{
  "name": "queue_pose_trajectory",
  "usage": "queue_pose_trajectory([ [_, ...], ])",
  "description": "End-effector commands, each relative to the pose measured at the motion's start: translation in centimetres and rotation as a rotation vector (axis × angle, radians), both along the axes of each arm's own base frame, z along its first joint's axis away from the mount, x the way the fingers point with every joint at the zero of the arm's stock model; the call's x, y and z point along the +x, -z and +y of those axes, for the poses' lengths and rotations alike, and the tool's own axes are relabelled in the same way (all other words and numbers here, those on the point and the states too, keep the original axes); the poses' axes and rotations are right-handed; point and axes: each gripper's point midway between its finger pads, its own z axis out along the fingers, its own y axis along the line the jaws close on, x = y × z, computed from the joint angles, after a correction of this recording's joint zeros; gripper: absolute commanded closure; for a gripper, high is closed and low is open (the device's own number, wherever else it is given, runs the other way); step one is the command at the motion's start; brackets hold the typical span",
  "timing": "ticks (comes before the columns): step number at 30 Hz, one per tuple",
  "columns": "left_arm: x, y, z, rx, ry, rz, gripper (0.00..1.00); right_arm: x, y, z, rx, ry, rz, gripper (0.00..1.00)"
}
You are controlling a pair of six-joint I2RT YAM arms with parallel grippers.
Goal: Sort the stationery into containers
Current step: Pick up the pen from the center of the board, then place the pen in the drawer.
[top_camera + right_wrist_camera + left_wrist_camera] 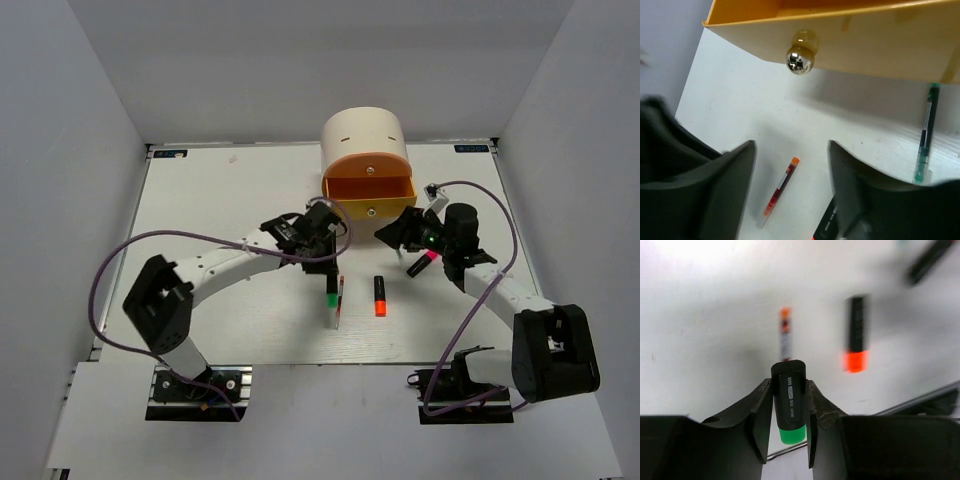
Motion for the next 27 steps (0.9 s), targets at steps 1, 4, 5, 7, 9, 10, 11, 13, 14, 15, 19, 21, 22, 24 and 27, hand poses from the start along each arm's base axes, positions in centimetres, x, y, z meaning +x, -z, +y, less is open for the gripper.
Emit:
queue_pose_trajectory([
  [1, 4.4, -9.2, -2.4, -0.185, -0.002, -0.284, 0.86, -0.6, -1.2, -0.4, -0.075, -0.108, -0.121, 0.39],
  [4, 6.7, -15.0, -3.8, -0.261, 0.006, -0.432, 0.86, -0.8, -1.6, -1.0, -0.114, -0.159, -0.155, 0.98],
  [5, 7.0, -16.3, -4.1, -0.281, 0.013, -0.462, 0.86, -1.3, -1.1, -1.2, -0.134, -0.177, -0.136, 1.0],
  [7, 9.0, -18.0, -4.2, -0.277, -0.018, -0.538, 0.88, -1.4, -1.1, -1.5, -0.166, -0.212, -0.164, 1.0],
  [9, 10.2, -21.1, -4.4, -0.31, -0.04, -0.627, 0.92, -1.9, -0.7, -1.8, -0.179, -0.244, -0.128, 1.0],
  [10, 10.9, -22.7, -4.7, -0.344, -0.055, -0.68, 0.95, -2.8, -1.0, -1.3, -0.167, -0.328, -0.174, 1.0],
  [11, 11.3, -23.4, -4.8, -0.355, -0.058, -0.711, 0.98, -3.2, -1.0, -1.3, -0.158, -0.352, -0.174, 1.0],
  [13, 12.3, -25.3, -4.5, -0.358, -0.078, -0.796, 0.99, -4.0, -1.1, -1.3, -0.135, -0.398, -0.188, 1.0],
  [14, 13.0, -26.0, -4.8, -0.372, -0.091, -0.842, 0.99, -4.0, -1.1, -1.5, -0.134, -0.393, -0.185, 1.0],
  [15, 13.6, -26.8, -4.5, -0.371, -0.116, -0.88, 0.99, -4.0, -1.0, -1.5, -0.134, -0.391, -0.183, 1.0],
  [19, 15.3, -26.9, -4.3, -0.313, -0.138, -1.016, 0.99, -4.0, -1.7, -1.6, -0.111, -0.408, -0.215, 1.0],
  [21, 16.1, -27.7, -4.1, -0.318, -0.173, -1.086, 0.99, -4.0, -2.3, -1.6, -0.125, -0.437, -0.267, 1.0],
  [22, 16.6, -26.9, -4.1, -0.28, -0.164, -1.107, 0.99, -4.0, -2.4, -1.6, -0.126, -0.438, -0.27, 1.0],
  [24, 17.1, -26.5, -4.1, -0.247, -0.186, -1.141, 0.99, -3.9, -2.5, -1.7, -0.134, -0.446, -0.284, 0.98],
  [27, 18.3, -24.7, -4.5, -0.187, -0.191, -1.146, 0.98, -3.8, -2.8, -1.7, -0.137, -0.447, -0.296, 0.95],
])
